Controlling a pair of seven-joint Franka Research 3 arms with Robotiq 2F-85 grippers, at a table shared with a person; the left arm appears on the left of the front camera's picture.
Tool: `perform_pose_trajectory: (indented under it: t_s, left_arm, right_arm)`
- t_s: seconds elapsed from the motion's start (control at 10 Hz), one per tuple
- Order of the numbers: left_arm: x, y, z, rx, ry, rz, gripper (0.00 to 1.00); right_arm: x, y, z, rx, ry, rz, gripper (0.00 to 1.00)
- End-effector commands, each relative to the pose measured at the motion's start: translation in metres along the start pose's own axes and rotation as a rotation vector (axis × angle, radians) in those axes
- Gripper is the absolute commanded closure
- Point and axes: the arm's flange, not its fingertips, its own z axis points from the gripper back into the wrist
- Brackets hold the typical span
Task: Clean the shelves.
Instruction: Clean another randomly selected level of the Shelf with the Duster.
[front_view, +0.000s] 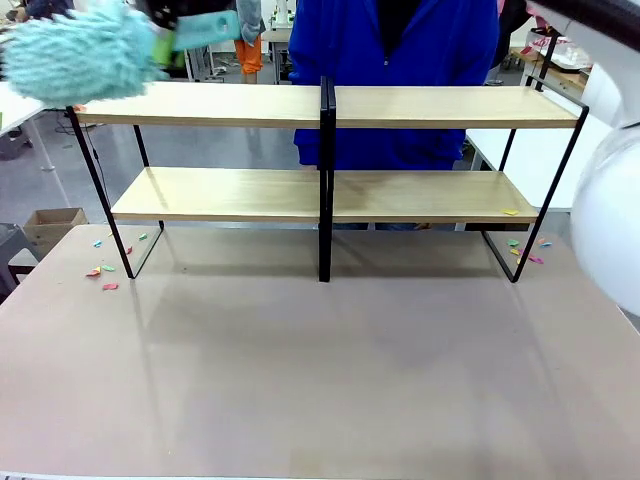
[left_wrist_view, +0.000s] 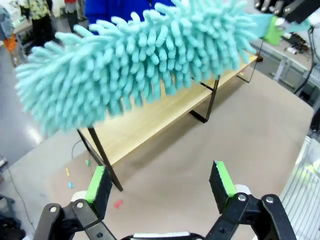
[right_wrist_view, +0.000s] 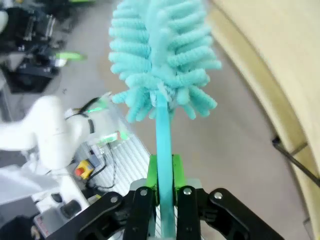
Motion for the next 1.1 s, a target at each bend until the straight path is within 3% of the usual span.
perform_pose_trajectory:
  t_s: [0.0, 0.5, 0.7, 1.0]
  left_arm:
    - [-0.001, 0.001, 0.000, -0.009, -0.009, -0.007, 0.00]
    - [-0.001, 0.001, 0.000, -0.009, -0.009, -0.007, 0.00]
    - [-0.001, 0.001, 0.000, -0.009, -0.009, -0.007, 0.00]
    - [-0.001, 0.001, 0.000, -0.009, -0.009, -0.007, 0.00]
  right_arm:
    - [0.026, -0.016, 0.007, 0.186, -0.005, 0.062, 0.88]
    - [-0.006, -0.040, 0.030, 0.018, -0.021, -0.091, 0.88]
    - [-0.065, -0.069, 0.113, -0.076, -0.160, -0.177, 0.88]
    - [-0.166, -0.088, 0.228, -0.110, -0.155, -0.195, 0.88]
